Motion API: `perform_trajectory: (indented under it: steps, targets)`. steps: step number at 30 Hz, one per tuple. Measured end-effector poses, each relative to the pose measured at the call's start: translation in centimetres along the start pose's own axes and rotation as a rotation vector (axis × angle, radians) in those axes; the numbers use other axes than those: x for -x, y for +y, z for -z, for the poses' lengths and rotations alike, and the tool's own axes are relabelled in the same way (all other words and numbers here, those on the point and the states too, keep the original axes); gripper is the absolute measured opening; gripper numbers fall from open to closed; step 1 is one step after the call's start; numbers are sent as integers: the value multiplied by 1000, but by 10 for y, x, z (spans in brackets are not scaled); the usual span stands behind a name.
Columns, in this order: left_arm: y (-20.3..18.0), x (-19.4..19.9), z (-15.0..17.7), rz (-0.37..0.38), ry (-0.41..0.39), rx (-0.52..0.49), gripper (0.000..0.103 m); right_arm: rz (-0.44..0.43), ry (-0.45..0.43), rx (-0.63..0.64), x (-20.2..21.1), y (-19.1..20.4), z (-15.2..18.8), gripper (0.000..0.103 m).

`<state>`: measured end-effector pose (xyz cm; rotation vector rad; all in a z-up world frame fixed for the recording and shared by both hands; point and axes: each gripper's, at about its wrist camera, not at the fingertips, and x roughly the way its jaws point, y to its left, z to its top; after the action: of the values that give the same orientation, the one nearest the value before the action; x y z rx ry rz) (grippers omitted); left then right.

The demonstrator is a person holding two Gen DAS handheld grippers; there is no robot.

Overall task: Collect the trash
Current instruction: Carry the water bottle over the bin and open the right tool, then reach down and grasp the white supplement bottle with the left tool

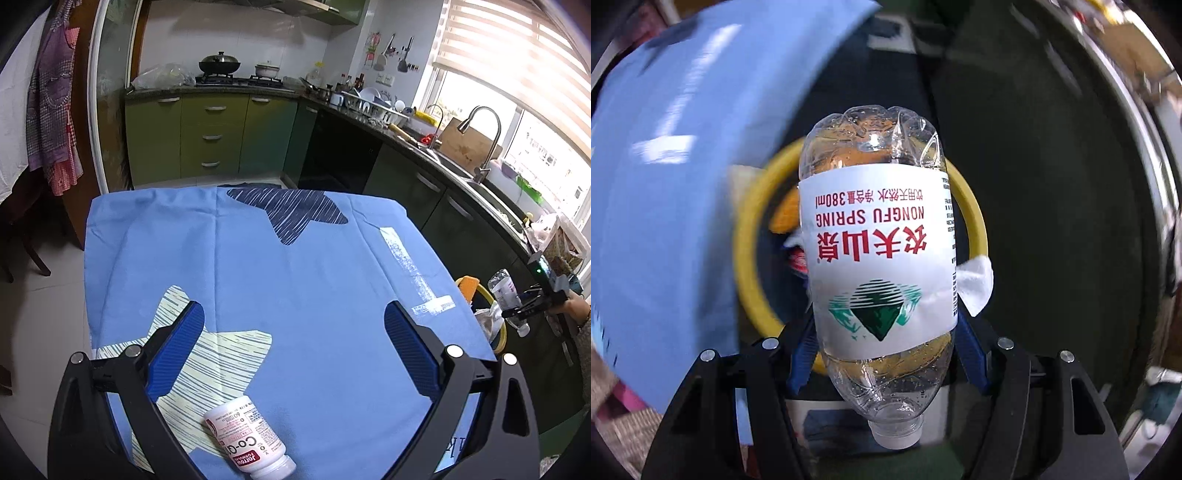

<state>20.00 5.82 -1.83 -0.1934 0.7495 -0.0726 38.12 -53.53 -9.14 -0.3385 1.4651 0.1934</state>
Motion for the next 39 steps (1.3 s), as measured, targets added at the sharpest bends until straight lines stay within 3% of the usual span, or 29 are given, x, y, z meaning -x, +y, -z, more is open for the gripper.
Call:
perform_trajectory:
  steps: [7,9,11,14,19,23,26,29,34,39]
  targets:
    - [-1,-8,2,-8,38,-5,93,-47,21,-86,-19,-33,-26,66]
    - [-3,-9,4,-9,47,-14,93,-35,18,-88,-17,-39,-26,79]
    - [-6,-8,7,-13,57,-24,93,-20,0,-88,-11,-45,-19,81]
    - [-7,-7,10,-19,71,-32,93,0,-25,-109,6,-22,-13,81]
    - [-6,-3,15,-29,85,-33,93,9,-87,-146,28,-21,0,81]
    - [-2,-2,22,-33,119,-22,93,-71,-185,-161,51,-6,24,81]
    - [4,-10,31,-39,192,7,94,-146,-259,-153,63,14,46,81]
    - [13,-23,43,-57,316,45,94,-247,-328,-129,73,42,76,81]
    - [25,-47,60,-61,521,125,94,-333,-347,-74,62,84,93,81]
    - [26,-70,70,-90,617,156,93,-378,-377,-24,54,117,103,81]
